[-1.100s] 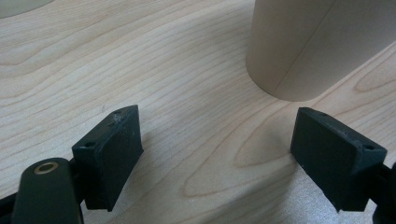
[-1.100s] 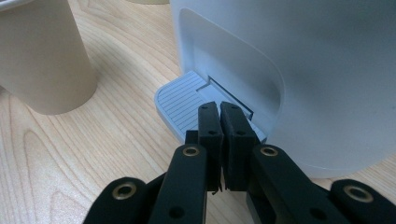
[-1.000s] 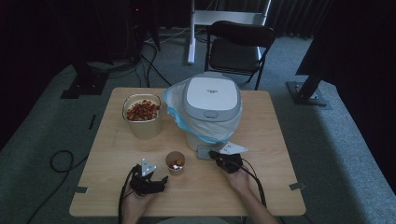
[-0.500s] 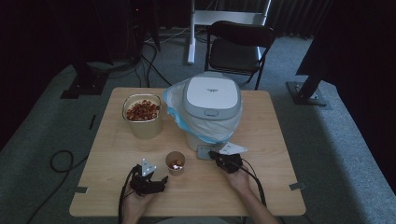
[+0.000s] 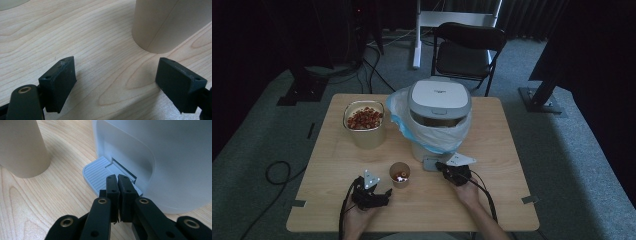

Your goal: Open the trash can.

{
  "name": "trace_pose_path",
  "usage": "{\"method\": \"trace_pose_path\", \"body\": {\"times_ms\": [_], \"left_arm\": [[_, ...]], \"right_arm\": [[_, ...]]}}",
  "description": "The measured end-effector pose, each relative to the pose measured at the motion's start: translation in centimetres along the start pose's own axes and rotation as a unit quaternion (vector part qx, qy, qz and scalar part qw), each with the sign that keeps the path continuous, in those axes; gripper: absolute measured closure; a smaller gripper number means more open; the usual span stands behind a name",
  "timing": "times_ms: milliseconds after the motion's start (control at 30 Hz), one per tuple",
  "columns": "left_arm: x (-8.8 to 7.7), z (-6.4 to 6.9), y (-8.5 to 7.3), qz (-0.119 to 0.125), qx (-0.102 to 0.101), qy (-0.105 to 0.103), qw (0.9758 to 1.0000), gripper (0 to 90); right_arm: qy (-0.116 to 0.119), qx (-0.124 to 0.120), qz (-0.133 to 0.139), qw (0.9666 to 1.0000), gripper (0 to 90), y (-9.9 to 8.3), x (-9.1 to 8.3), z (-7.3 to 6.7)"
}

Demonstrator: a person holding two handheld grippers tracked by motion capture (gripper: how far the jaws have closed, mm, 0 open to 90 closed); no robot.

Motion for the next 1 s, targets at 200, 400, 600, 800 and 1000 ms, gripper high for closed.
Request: {"method": "trace_pose_path", "body": {"times_ms": [200,400,600,800,1000], "left_arm": [[0.0,0.0,0.0,0.000,0.000,0.000,1.0000,16.7],[0.0,0.0,0.0,-0.001,0.000,0.000,1.0000,16.7],[0.0,0.0,0.0,0.000,0.003,-0.004,1.0000,16.7],[-0.1,0.4,0.2,0.008,-0.003,-0.026,0.9996,16.6],[-0.2,1.5,0.5,0.017,0.007,-0.049,0.9987,15.5]], "right_arm": [[-0.003,-0.004,-0.006,1.0000,88.2,-0.2,0.2,0.0],[-0.007,-0.011,-0.021,0.9997,90.0,-0.3,0.4,-0.1],[-0.007,-0.012,-0.022,0.9997,90.0,-0.4,0.4,-0.1],[-0.007,-0.012,-0.022,0.9997,90.0,-0.4,0.4,-0.1],[-0.008,-0.013,-0.022,0.9996,90.0,-0.4,0.4,-0.1]]}}
Point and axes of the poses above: each handheld gripper's, and its own axes: x roughly forward along the jaws, y roughly out of its top, z roughly to its right, the point moved 8 cm from there along x, roughly forward along the jaws, and after that the axes turned 6 degrees about x, right-handed, at the moved point
